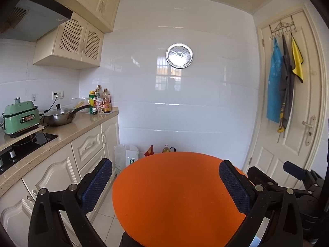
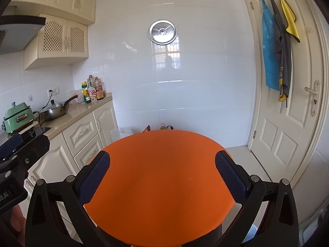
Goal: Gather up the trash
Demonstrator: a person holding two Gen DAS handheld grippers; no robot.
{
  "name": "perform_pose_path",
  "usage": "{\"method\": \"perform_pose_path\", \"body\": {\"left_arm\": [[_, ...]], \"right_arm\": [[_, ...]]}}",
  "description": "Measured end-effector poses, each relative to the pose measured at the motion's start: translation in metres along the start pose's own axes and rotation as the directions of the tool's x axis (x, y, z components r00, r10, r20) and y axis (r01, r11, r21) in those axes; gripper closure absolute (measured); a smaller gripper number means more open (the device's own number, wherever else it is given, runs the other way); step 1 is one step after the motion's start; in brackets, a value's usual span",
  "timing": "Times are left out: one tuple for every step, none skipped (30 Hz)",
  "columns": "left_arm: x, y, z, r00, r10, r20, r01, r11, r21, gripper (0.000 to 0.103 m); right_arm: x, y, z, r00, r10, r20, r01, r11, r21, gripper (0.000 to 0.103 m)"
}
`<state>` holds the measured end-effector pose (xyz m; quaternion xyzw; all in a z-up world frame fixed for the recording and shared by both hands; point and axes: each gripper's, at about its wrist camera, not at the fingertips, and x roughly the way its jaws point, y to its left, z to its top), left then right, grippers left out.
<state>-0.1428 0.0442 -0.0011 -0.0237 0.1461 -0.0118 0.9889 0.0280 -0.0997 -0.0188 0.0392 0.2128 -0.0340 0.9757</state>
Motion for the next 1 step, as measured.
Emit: {"method": "perform_pose_path", "body": {"left_arm": [[-0.0004, -0.0013, -0.0011, 1.000, -0.003, -0.001, 0.003, 1.000, 0.003, 0.001]], "right_arm": [[-0.0001, 0.0003, -0.0001, 1.000, -0.001, 0.000, 0.001, 1.000, 0.000, 0.000]]}}
